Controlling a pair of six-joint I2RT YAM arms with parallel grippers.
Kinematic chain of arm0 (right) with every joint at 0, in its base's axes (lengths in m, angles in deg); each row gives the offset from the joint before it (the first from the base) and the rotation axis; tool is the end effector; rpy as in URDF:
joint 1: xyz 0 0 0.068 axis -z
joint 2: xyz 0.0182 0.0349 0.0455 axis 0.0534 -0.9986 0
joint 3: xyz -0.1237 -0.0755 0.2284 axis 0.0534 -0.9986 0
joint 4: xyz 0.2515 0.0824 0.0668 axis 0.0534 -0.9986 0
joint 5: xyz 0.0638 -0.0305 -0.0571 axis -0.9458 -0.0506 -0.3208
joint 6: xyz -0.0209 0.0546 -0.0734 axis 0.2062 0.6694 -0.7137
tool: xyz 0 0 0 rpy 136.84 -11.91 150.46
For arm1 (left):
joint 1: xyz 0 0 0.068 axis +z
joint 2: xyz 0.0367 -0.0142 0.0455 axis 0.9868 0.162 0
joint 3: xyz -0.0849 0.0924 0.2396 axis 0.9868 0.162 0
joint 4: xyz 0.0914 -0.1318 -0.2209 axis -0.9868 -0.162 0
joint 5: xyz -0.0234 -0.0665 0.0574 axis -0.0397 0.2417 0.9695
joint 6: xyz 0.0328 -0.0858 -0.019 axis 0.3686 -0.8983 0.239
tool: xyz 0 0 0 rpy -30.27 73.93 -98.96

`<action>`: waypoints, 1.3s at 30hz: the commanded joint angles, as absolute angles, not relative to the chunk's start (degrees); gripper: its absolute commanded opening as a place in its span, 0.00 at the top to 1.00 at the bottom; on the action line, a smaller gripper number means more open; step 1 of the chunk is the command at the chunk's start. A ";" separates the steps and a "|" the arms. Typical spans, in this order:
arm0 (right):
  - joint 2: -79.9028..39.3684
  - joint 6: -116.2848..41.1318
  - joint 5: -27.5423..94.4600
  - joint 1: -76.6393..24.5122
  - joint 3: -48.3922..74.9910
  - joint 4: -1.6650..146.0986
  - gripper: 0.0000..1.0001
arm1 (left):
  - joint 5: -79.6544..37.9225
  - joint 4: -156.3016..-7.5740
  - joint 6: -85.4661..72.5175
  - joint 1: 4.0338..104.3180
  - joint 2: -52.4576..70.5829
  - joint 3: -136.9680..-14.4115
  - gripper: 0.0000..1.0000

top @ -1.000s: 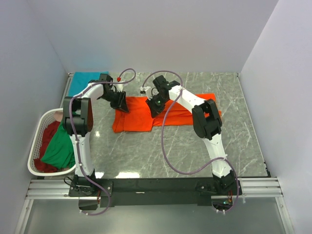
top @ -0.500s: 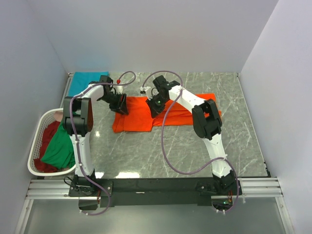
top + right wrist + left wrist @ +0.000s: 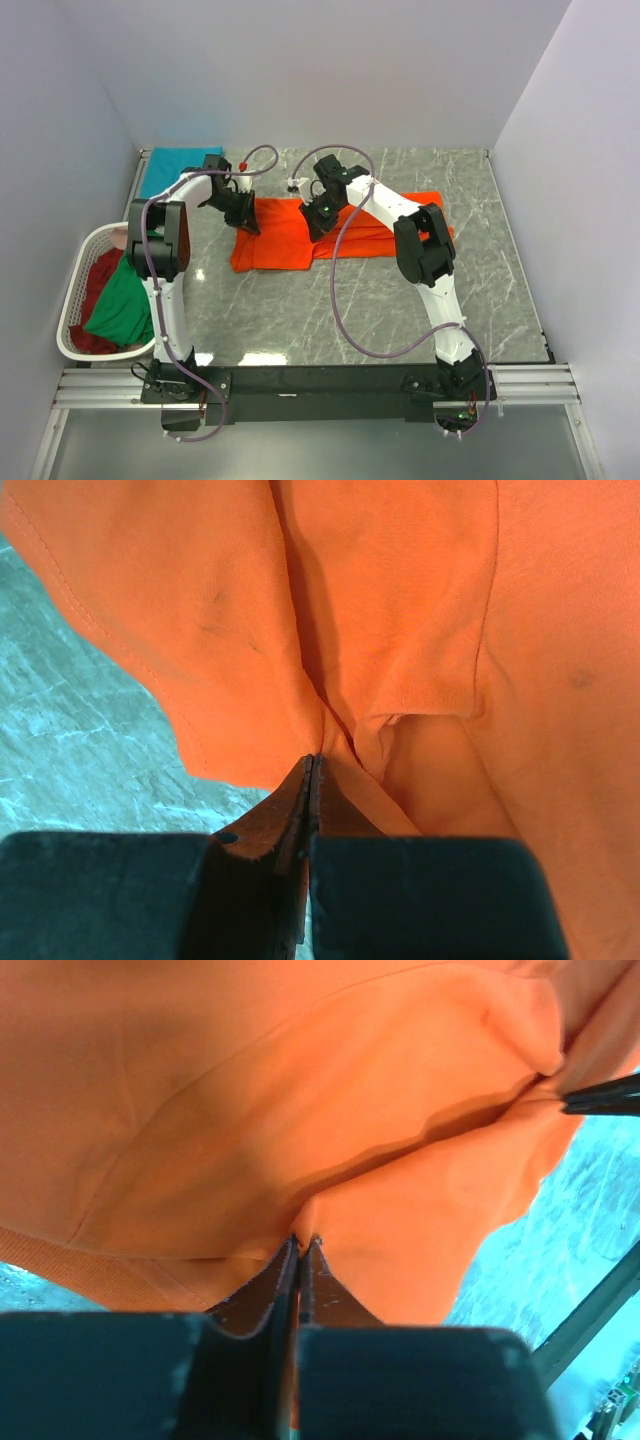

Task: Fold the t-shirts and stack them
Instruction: Fold the tshirt

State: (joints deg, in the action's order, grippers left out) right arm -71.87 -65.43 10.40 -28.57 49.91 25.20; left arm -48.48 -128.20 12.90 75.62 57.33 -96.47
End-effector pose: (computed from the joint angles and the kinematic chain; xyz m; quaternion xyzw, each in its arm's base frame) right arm 0.4151 0.3065 0.1360 -0.4651 0.8261 0.2758 0.1588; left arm 0.4479 -0.0893 0.1136 0.1458 0.9327 -0.3022 0.1324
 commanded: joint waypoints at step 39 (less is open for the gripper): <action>-69.45 -58.47 13.94 -25.15 52.63 28.07 0.68 | -52.58 -127.64 11.87 74.78 54.87 -104.88 0.55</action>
State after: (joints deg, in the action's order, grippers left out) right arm -71.87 -60.79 12.00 -25.91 50.90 26.25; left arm -49.01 -128.66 12.70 73.78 61.05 -105.47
